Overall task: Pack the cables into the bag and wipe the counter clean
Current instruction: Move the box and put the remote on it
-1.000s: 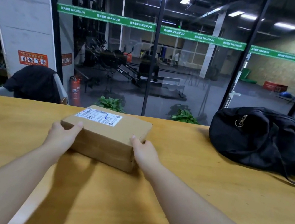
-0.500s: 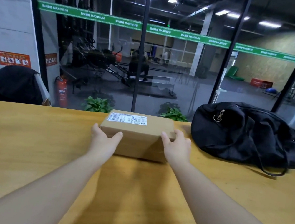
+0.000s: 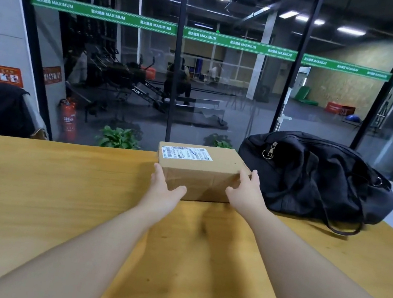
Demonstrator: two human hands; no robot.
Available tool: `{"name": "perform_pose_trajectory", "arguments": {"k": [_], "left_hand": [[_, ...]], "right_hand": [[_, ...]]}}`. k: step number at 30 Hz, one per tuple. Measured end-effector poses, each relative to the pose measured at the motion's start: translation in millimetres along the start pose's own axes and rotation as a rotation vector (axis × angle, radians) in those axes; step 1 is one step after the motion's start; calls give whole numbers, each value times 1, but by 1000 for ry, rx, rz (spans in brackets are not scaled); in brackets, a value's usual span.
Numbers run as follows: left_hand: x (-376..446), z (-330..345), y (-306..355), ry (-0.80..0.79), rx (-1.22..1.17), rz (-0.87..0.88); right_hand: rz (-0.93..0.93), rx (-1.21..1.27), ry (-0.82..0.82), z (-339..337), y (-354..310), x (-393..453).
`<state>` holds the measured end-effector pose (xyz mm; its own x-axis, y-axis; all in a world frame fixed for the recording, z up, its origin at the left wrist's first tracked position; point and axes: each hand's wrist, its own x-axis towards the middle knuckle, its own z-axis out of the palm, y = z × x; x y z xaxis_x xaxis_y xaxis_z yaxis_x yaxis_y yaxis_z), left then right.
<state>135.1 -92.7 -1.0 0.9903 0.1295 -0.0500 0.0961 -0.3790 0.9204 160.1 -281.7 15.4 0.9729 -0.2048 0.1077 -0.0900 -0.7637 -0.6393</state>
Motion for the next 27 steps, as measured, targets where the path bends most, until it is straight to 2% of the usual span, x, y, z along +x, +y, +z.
{"name": "perform_pose_trajectory", "arguments": {"k": [6,11,21,24,27], "left_hand": [[-3,-2,-2,13,49,14],[-28,-29,-11,48,133,59],[-109,-149,-40,231,451,199],[-128,-187,-59,305,567,172],[-143,-229,-77,455,704,98]], "right_hand": [[19,57,33,3,0,-9],[-30,128,27,18,-29,-45],[-297,223,-195,62,-131,-150],[-373,293,-283,83,-161,-181],[-415,353,-372,101,-187,-209]]}}
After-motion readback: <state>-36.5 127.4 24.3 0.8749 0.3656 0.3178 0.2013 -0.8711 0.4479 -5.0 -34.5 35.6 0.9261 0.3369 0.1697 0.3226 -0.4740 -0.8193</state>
